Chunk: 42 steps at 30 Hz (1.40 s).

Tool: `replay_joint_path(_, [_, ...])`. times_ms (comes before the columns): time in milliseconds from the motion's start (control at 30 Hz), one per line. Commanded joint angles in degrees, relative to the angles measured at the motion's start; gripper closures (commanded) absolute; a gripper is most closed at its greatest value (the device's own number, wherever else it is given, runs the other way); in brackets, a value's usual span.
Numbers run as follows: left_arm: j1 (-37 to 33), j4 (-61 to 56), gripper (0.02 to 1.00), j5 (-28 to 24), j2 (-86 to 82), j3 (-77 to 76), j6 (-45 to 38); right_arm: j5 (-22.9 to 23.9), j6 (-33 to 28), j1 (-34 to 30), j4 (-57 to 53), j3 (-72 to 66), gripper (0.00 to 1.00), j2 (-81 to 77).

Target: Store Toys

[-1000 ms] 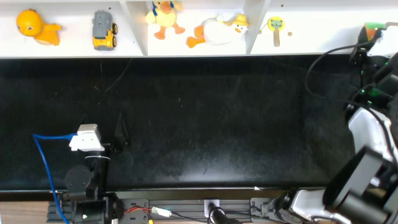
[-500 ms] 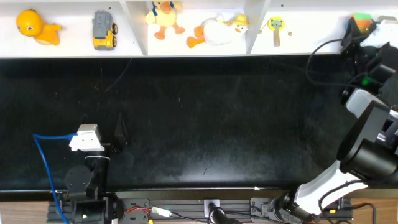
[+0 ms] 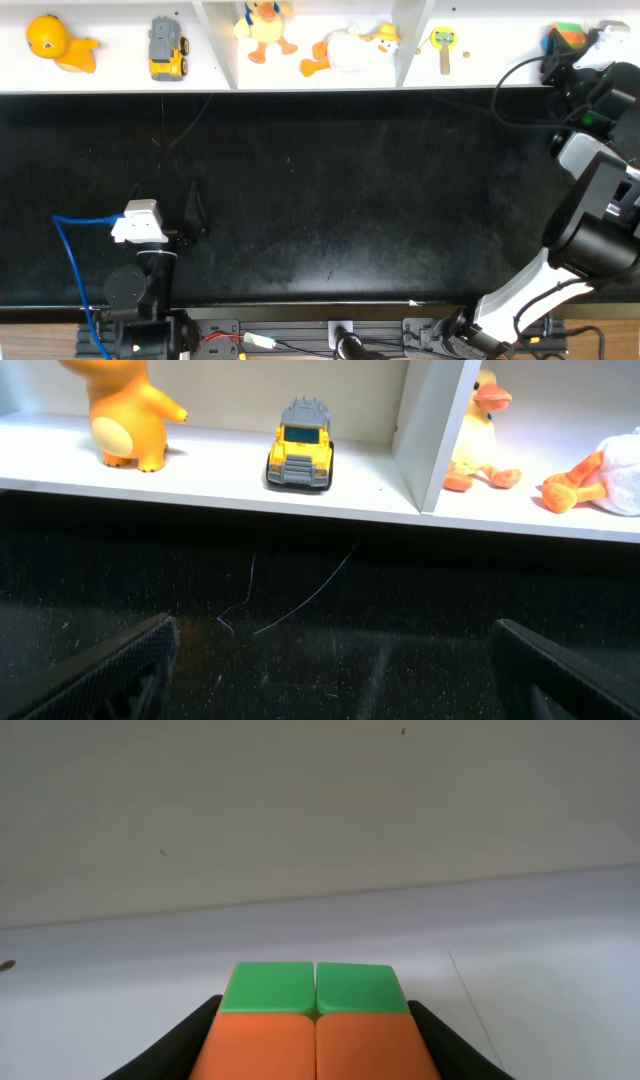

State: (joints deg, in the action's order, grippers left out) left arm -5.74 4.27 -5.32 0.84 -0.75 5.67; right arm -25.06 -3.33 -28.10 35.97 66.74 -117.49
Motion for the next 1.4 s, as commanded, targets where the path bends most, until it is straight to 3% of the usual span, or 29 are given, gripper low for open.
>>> replay_joint_path(33, [-0.15, -0.09, 0.020, 0.28, -0.68, 0.31, 0.61, -0.39, -0.94, 0.24, -1.81, 0.68, 0.932, -0.39])
replay_joint_path(67, [-0.15, -0.09, 0.020, 0.28, -0.68, 0.31, 0.61, -0.39, -0.90, 0.22, -1.90, 0.68, 0.844, -0.39])
replay_joint_path(100, [-0.15, -0.09, 0.020, 0.28, -0.68, 0.31, 0.63, -0.39, -0.66, 0.24, -1.99, 0.66, 0.687, -0.39])
replay_joint_path(133, [-0.15, -0.09, 0.020, 0.28, -0.68, 0.31, 0.63, -0.39, 0.04, 0.22, -2.16, 0.66, 0.627, -0.39])
replay_joint_path(333, [-0.15, -0.09, 0.020, 0.28, -0.68, 0.31, 0.63, -0.42, 3.41, 0.22, -5.79, 0.68, 0.465, 0.31])
replay_joint_path(467, [-0.15, -0.09, 0.020, 0.28, -0.68, 0.31, 0.61, 0.13, 3.56, 0.24, -10.84, 0.68, 0.290, 4.22])
replay_joint_path(500, [-0.15, -0.09, 0.020, 0.28, -0.68, 0.31, 0.61, 1.25, 3.56, 0.24, -12.31, 0.66, 0.187, 5.55])
replay_joint_path(533, [-0.15, -0.09, 0.023, 0.28, -0.68, 0.31, 0.63, 2.82, 3.56, 0.24, -14.01, 0.66, 0.003, 6.97])
replay_joint_path(667, [-0.15, -0.09, 0.020, 0.28, -0.68, 0.31, 0.63, 10.51, 3.52, 0.22, -23.47, 0.68, 0.003, 14.53])
replay_joint_path(767, [-0.15, -0.09, 0.023, 0.28, -0.68, 0.31, 0.61, 13.66, 3.30, 0.35, -32.48, 0.68, 0.003, 21.31])
replay_joint_path(967, [-0.15, -0.09, 0.020, 0.28, -0.68, 0.31, 0.63, 13.44, 1.81, 1.51, -51.91, 0.68, 0.003, 36.20])
replay_joint_path(1267, [-0.15, -0.09, 0.020, 0.28, -0.68, 0.31, 0.61, 11.45, -11.45, 6.51, -81.70, 0.68, 0.007, 56.83])
replay_joint_path(1400, [-0.15, -0.09, 0.023, 0.28, -0.68, 0.31, 0.61, 10.93, -10.99, 7.30, -89.26, 0.66, 0.007, 61.66])
